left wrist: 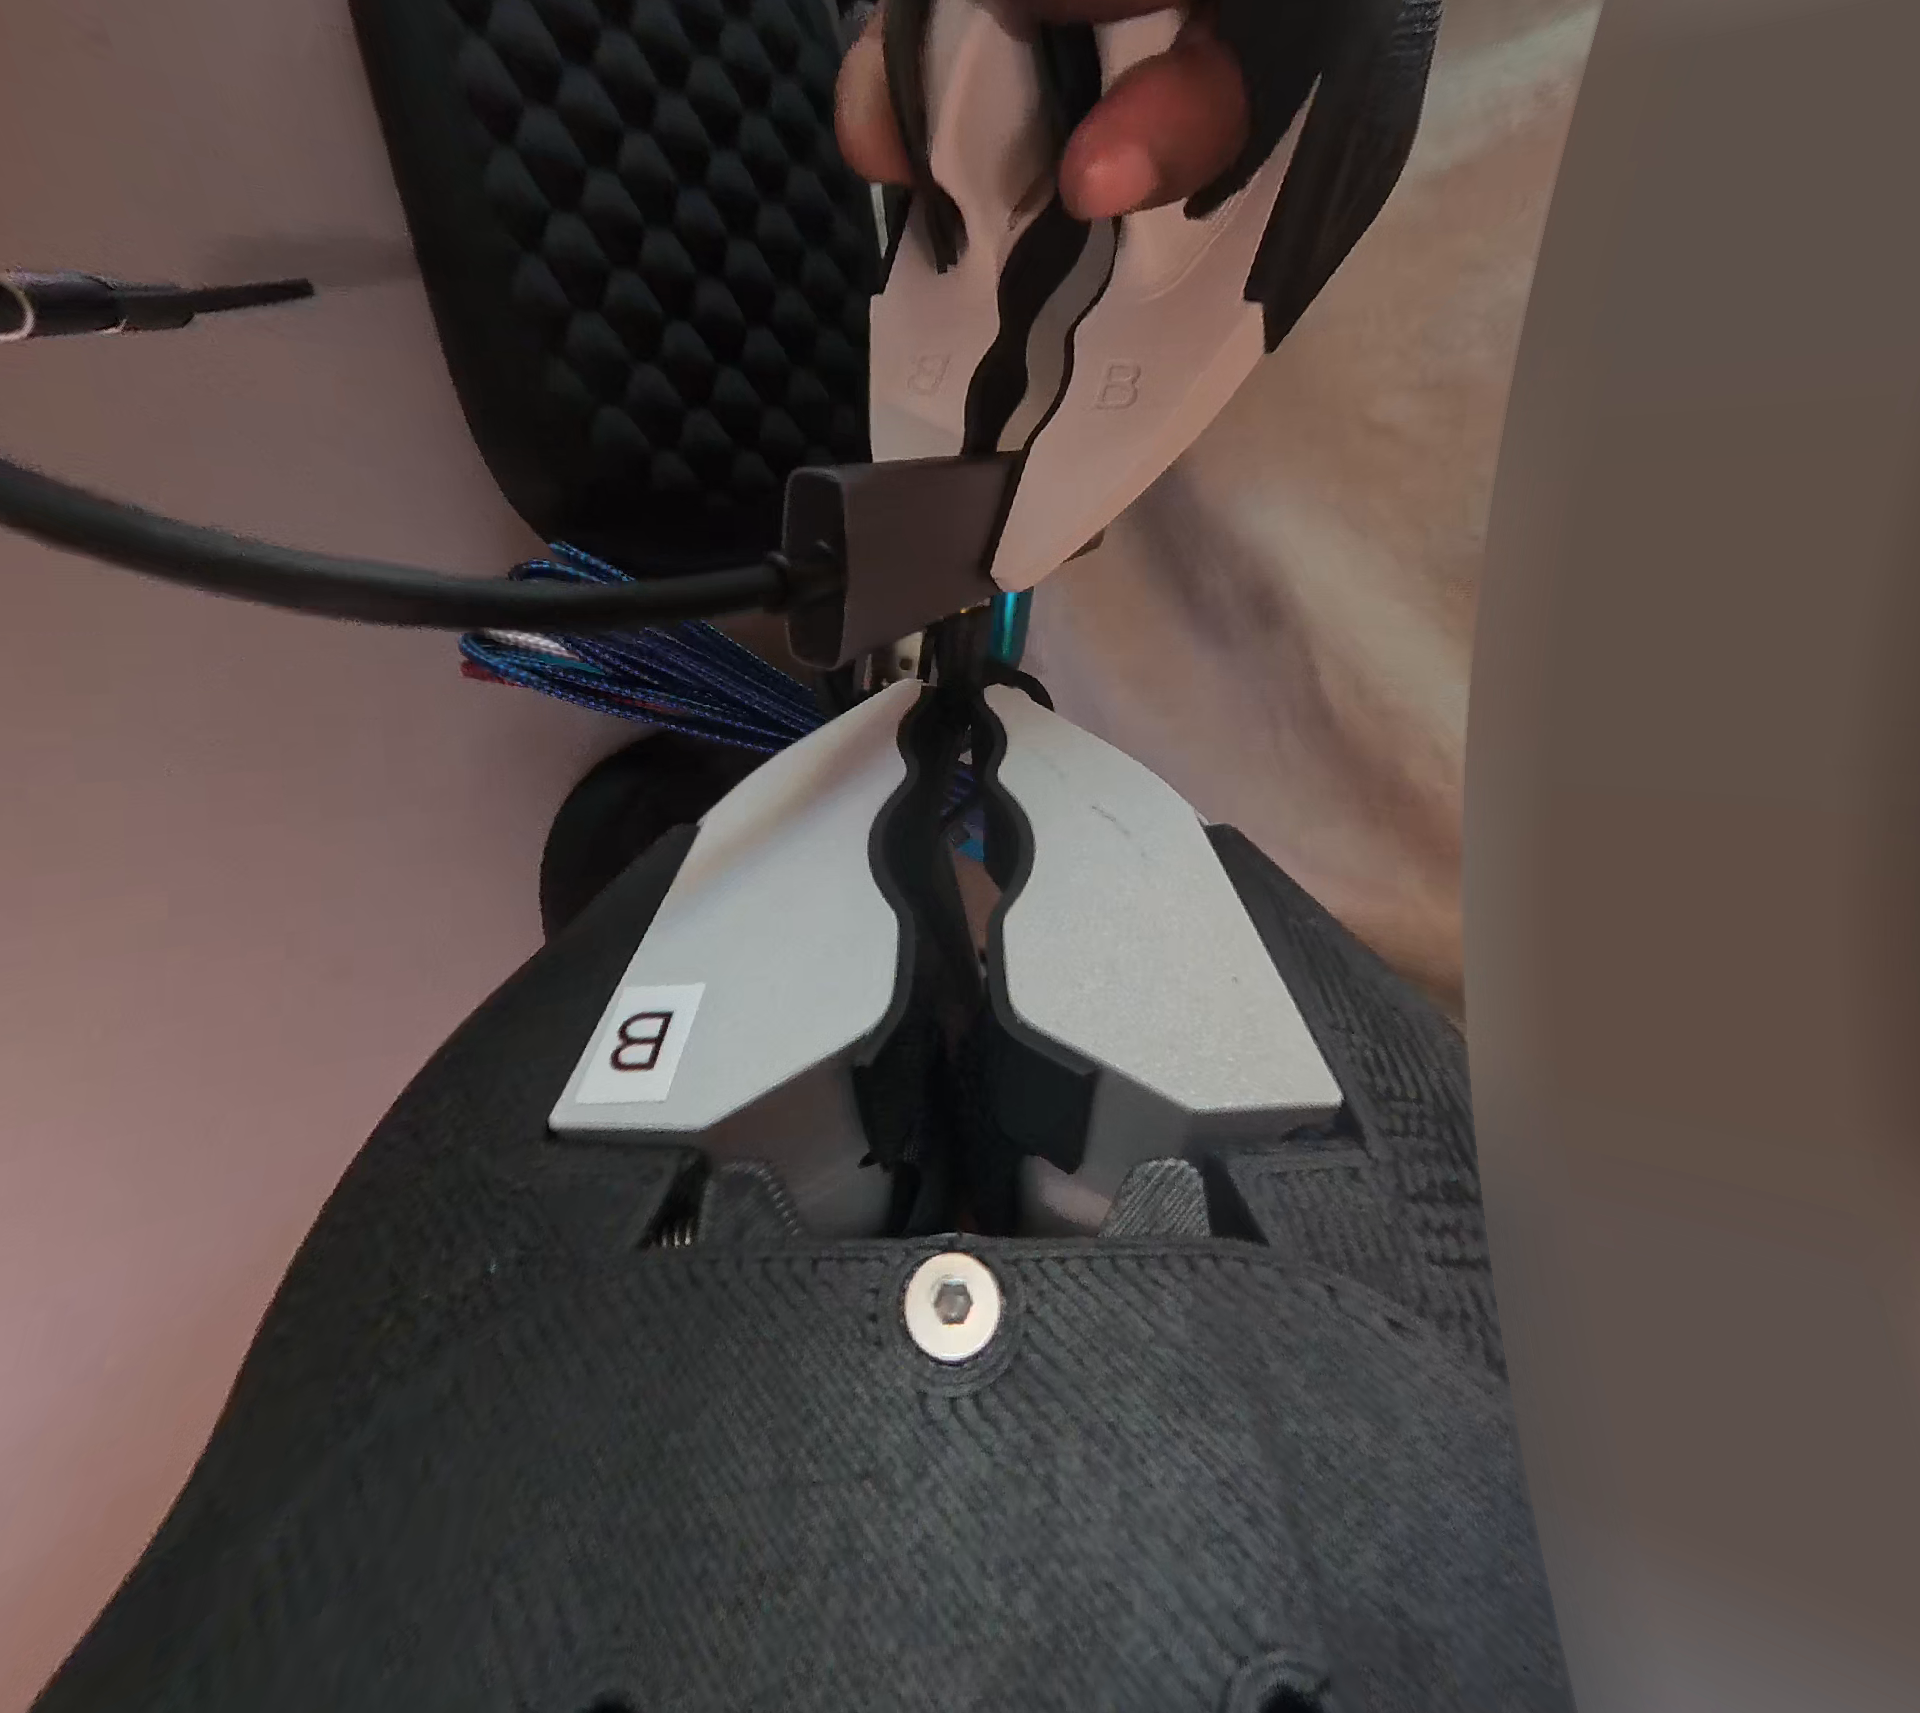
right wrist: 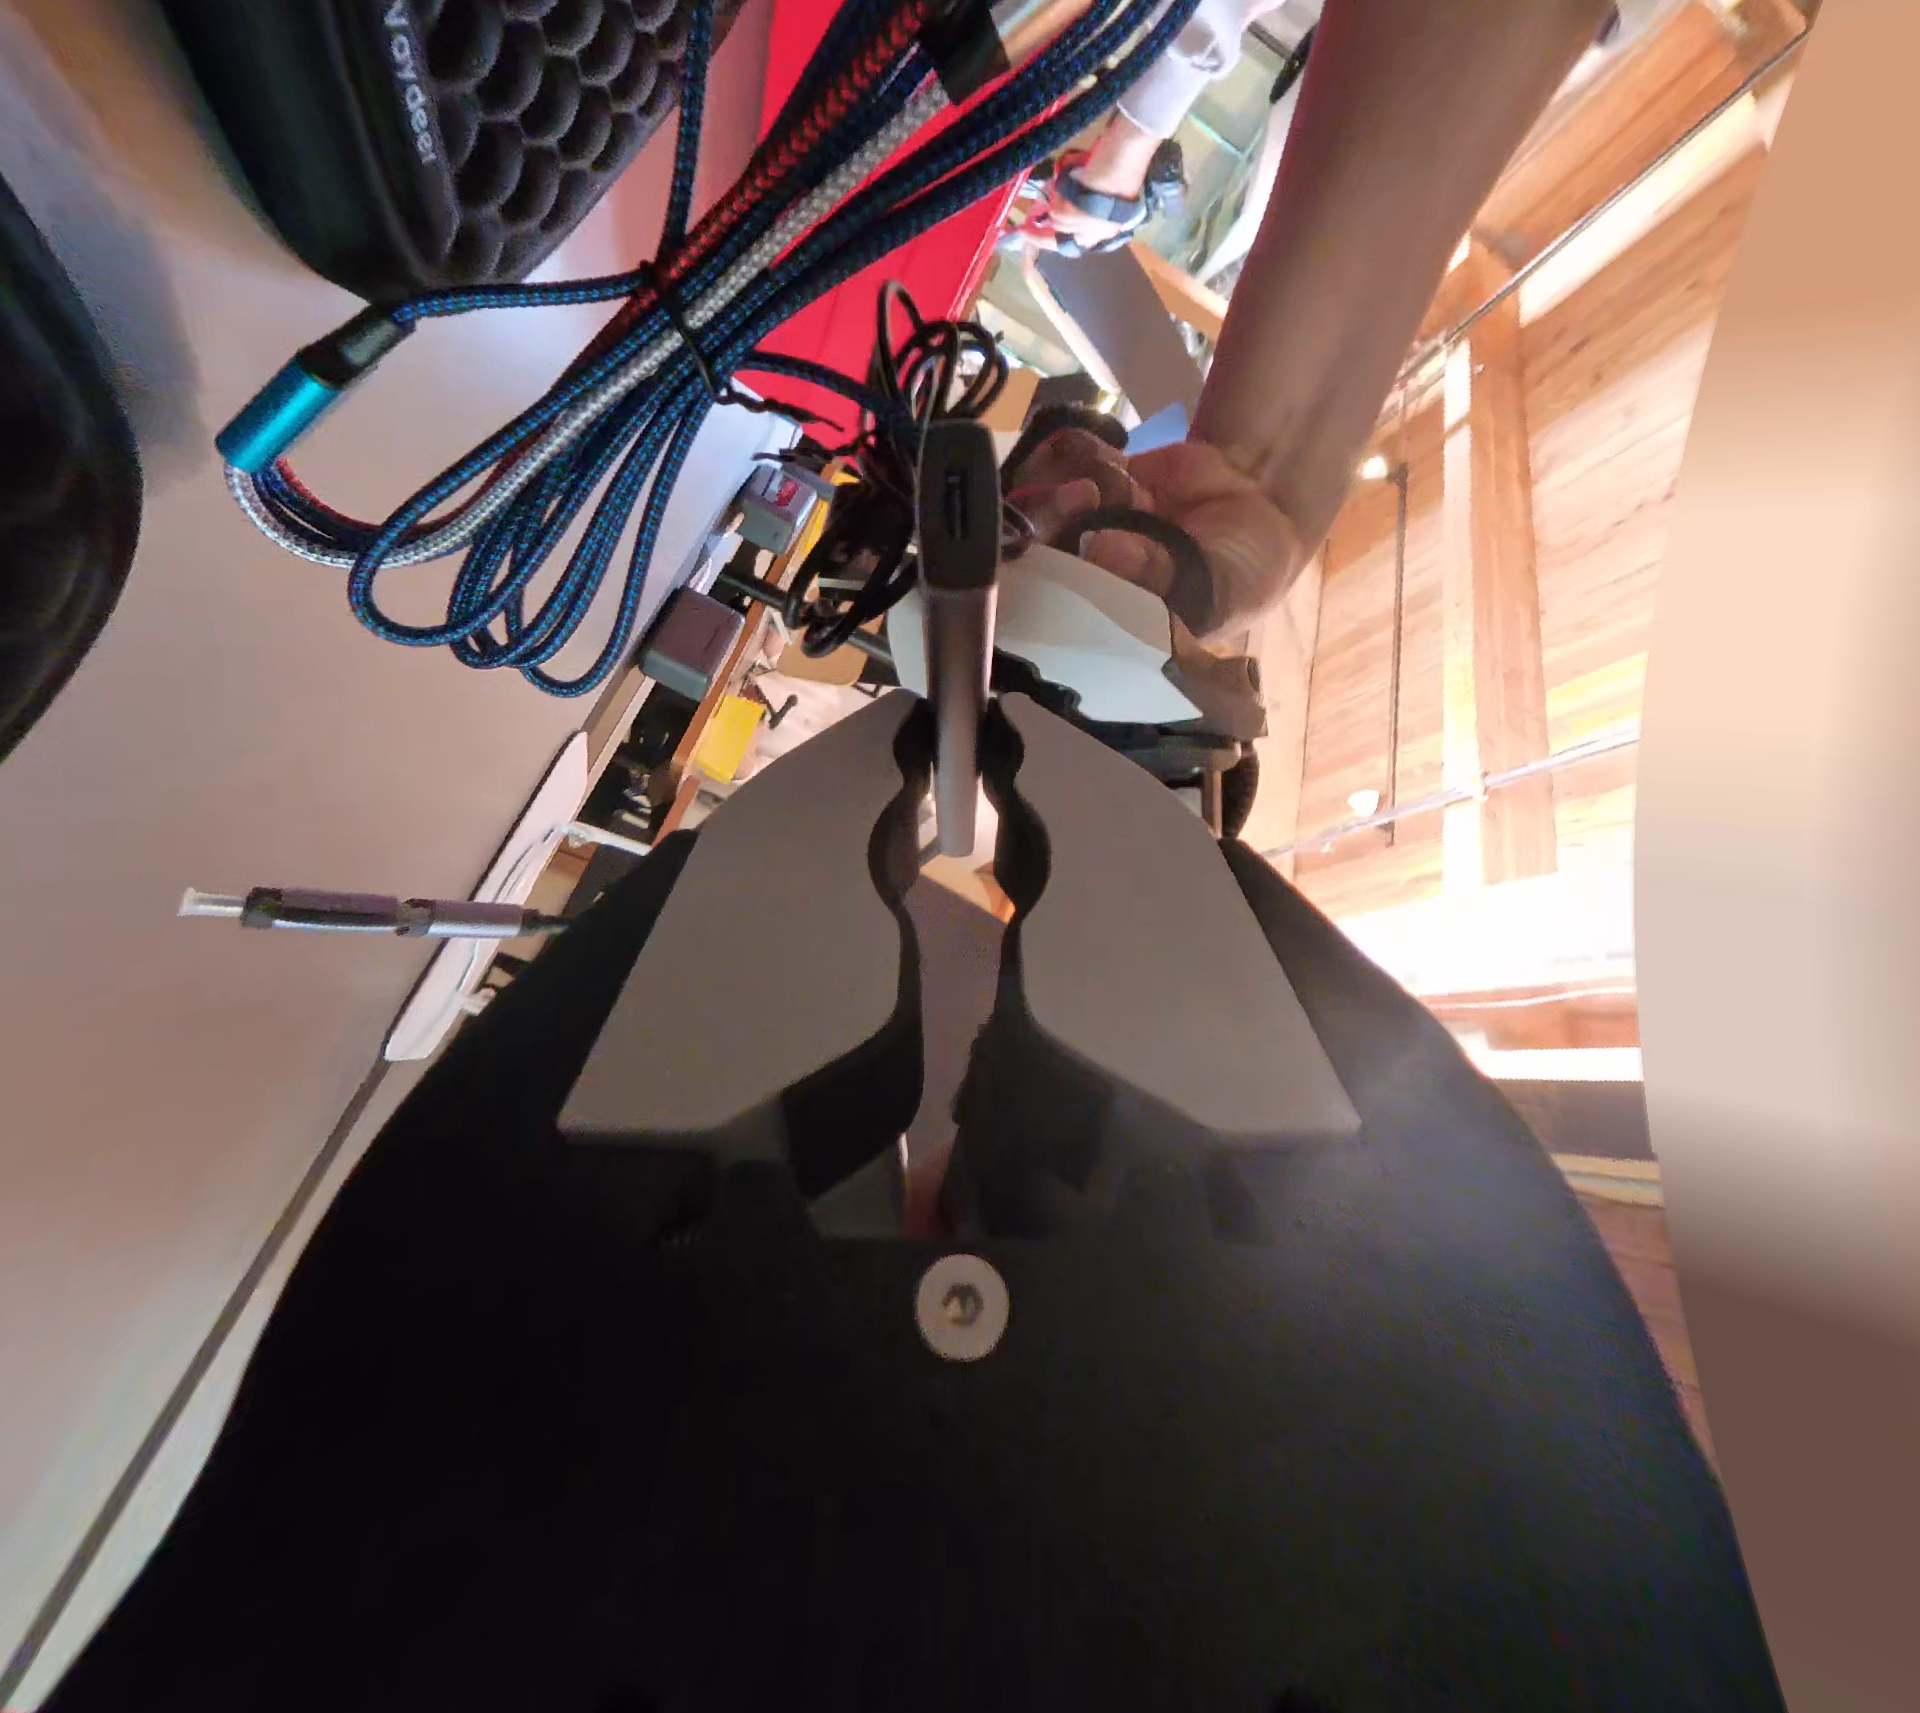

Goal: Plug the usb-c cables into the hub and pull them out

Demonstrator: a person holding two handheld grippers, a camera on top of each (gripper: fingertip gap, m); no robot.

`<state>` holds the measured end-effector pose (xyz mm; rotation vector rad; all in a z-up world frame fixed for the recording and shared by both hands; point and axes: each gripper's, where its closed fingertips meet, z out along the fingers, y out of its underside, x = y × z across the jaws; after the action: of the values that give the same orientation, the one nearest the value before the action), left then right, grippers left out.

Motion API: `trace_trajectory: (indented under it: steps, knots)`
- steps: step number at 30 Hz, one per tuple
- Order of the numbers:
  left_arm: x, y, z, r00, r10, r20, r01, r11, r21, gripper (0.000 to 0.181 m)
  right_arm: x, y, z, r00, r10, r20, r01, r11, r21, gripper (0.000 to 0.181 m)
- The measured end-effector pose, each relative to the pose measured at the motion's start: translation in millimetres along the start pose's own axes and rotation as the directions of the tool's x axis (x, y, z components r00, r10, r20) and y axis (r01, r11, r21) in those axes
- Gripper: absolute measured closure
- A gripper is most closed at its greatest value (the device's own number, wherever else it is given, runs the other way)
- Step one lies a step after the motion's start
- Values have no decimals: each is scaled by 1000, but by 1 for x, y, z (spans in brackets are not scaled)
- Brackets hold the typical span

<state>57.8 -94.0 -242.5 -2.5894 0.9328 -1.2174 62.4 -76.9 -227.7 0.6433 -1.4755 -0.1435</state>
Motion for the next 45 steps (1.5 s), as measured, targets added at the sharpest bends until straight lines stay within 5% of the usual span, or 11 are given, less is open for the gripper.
trace_trajectory:
  steps: [8, 13, 18, 24, 26, 28, 32, 35, 38, 42, 45]
  knots:
    - [-24, -10, -3, 991, 26, 131, -44, 990, 137, 178, -17, 19, 10, 998, 8, 60, -3, 997, -79, 172]
    - [-24, 0, 5, 998, 22, 58, -26, 996, 85, 176, -21, 11, 12, 997, -45, 66, 46, 999, -20, 172]
    - [-18, -7, -9, 1000, -29, -12, 31, 973, 228, 160, -19, 18, 10, 999, -21, 46, 24, 998, -52, 172]
    - [-4, -9, -36, 992, 54, 113, -89, 941, 328, 144, -20, 26, 8, 995, 99, 15, -97, 991, -92, 172]
    - [5, -15, -56, 962, 113, 250, -208, 894, 397, 143, -17, 35, 5, 978, 208, -22, -209, 971, -116, 172]
    - [16, -22, -89, 857, 168, 487, -417, 783, 462, 143, -12, 47, 1, 941, 329, -78, -337, 931, -139, 172]
    - [69, -17, -167, 585, -17, 811, -764, 323, 558, 138, 0, 80, -10, 788, 569, -237, -606, 783, -136, 172]
    - [93, 11, -187, 381, -216, 899, -911, 76, 405, 134, 11, 95, -18, 598, 736, -317, -781, 624, -25, 173]
    - [82, 23, -171, 246, -261, 933, -954, 106, 281, 131, 20, 95, -20, 397, 872, -286, -885, 446, 134, 173]
    - [56, 6, -119, 232, -66, 971, -958, 160, 240, 129, 31, 77, -18, 175, 979, -101, -927, 198, 319, 172]
    - [43, -10, -87, 275, 90, 957, -950, 179, 256, 132, 33, 63, -14, -36, 996, 77, -918, -63, 391, 172]
